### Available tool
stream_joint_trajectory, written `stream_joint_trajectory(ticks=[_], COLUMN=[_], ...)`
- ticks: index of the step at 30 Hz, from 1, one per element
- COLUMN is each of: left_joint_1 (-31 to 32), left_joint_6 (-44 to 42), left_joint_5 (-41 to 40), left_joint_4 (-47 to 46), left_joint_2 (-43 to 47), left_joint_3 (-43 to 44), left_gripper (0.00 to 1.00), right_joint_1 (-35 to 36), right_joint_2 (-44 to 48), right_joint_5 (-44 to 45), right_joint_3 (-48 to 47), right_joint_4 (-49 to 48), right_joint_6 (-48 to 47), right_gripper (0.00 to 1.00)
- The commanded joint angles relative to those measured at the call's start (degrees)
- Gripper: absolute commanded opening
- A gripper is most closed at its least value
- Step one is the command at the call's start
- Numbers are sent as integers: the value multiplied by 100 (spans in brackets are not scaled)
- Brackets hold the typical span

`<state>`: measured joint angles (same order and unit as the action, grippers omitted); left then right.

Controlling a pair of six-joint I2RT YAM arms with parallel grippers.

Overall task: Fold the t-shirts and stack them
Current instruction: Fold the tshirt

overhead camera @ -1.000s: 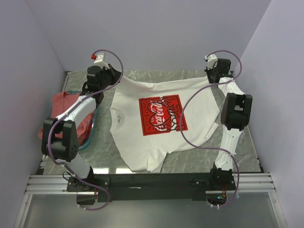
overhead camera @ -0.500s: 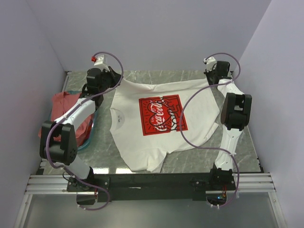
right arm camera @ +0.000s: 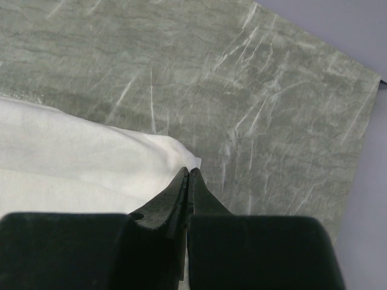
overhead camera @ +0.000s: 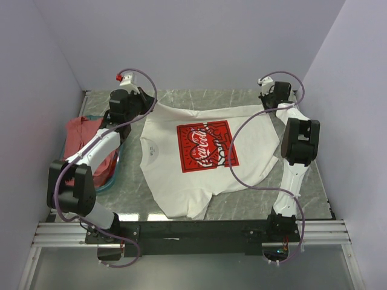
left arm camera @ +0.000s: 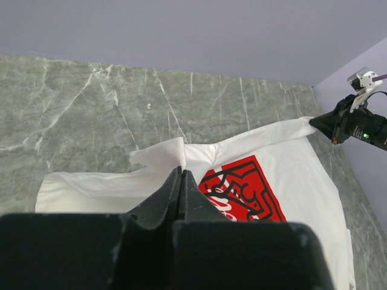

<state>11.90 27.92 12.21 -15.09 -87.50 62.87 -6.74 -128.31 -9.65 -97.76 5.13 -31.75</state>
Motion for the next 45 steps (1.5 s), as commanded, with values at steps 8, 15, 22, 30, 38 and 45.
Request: stream_joint_trajectory(ticks=[8,15,22,30,38,45], left_joint_1=[93,137,172,216,251,260], left_joint_6=[-41,-59,-76,-85,-76,-94], left_joint_5=[19,-17,-17,-17,1,1], left_joint_4=[-126,-64,-3,33,59,94], left_joint_2=[348,401,401,418,462,497], left_joint_3=[-135,-187,-205,-258,-302,-328], left_gripper=[0,0,0,0,0,0], right_joint_1=[6,-20,-20,-55,-82,-90], right_joint_2=[377,430,474,596,728,755], right_joint_5=[68,77,86,77,-11,-11], right_joint_3=[187,239,283,459,644,688], right_joint_4=[-293,-293,-293,-328,-328,-328], right_joint_6=[-95,-69,-25,-68,-200,-306], right_gripper=[0,0,2,4,8,11])
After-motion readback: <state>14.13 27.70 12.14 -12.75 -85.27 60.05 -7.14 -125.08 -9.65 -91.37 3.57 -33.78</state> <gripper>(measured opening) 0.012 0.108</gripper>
